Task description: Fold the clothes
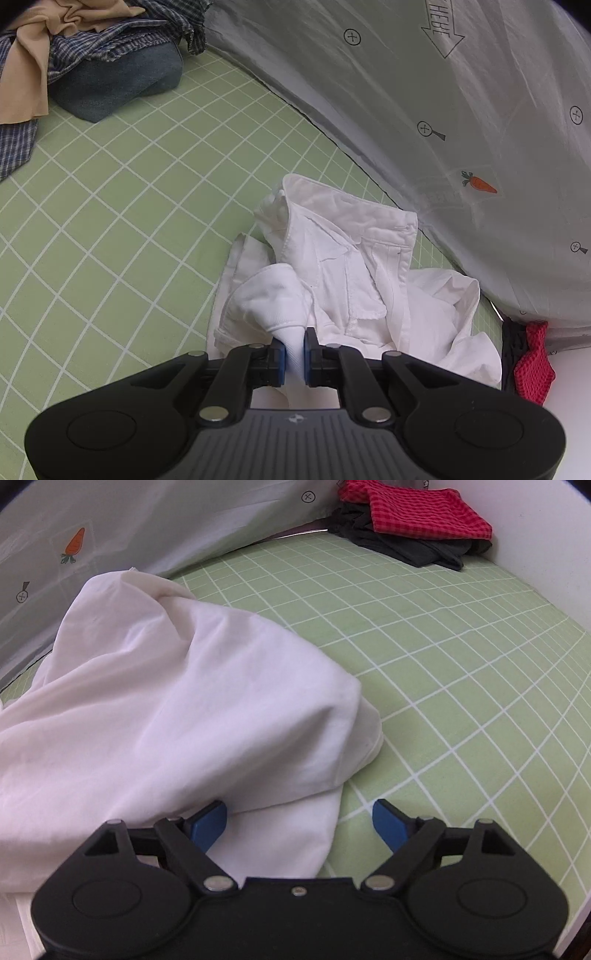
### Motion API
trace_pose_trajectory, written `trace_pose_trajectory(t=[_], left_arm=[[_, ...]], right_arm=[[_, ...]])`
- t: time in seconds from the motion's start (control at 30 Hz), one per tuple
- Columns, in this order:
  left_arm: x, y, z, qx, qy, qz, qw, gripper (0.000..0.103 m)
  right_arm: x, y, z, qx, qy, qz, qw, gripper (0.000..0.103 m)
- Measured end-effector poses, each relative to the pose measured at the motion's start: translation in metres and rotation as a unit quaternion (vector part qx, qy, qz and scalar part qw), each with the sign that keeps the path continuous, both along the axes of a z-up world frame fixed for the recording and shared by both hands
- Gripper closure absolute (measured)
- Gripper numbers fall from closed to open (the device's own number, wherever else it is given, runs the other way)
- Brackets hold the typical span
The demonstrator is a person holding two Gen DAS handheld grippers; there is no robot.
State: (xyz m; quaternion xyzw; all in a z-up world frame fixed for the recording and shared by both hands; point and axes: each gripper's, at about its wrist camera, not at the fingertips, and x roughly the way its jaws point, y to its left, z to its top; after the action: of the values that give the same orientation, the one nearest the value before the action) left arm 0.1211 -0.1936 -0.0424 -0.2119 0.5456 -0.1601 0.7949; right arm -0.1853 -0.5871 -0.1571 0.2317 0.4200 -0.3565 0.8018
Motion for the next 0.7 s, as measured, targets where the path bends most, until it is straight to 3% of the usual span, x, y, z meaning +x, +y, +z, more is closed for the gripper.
trace_pose_trajectory(t=[0.03, 0.07, 0.1, 0.13, 0.3, 0.4, 0.57, 0.7], left_arm=[[0.003, 0.000, -0.003, -0.001, 0.004, 0.000, 1.0000, 0.093], [0.006, -0.001, -0.006, -0.002, 0.007, 0.002, 1.0000, 0.093], [0.008, -0.001, -0.008, -0.004, 0.009, 0.003, 0.9999, 0.093], [0.011, -0.002, -0.010, -0.006, 0.010, 0.006, 0.9999, 0.093], [0.020, -0.013, -0.014, -0.017, 0.008, -0.001, 0.9998, 0.094], [0.030, -0.023, -0.004, -0.021, -0.014, 0.001, 0.9997, 0.094], [0.042, -0.024, 0.026, -0.028, -0.073, 0.024, 0.9967, 0.094], [0.026, 0.000, 0.037, -0.037, -0.097, 0.062, 0.9927, 0.094]], right_arm=[[0.003, 0.001, 0.001, -0.008, -0.003, 0.005, 1.000, 0.035], [0.006, 0.002, 0.003, -0.017, -0.002, 0.013, 1.000, 0.058], [0.007, 0.000, 0.004, -0.019, -0.005, 0.019, 1.000, 0.069], [0.008, -0.004, 0.005, -0.015, -0.012, 0.022, 1.000, 0.093], [0.015, -0.035, 0.016, -0.016, -0.044, 0.032, 0.998, 0.097], [0.038, -0.067, 0.054, -0.110, -0.054, 0.039, 0.992, 0.098], [0.064, -0.121, 0.139, -0.233, -0.117, 0.007, 0.965, 0.098], [0.050, -0.125, 0.196, -0.301, -0.167, -0.012, 0.939, 0.098]])
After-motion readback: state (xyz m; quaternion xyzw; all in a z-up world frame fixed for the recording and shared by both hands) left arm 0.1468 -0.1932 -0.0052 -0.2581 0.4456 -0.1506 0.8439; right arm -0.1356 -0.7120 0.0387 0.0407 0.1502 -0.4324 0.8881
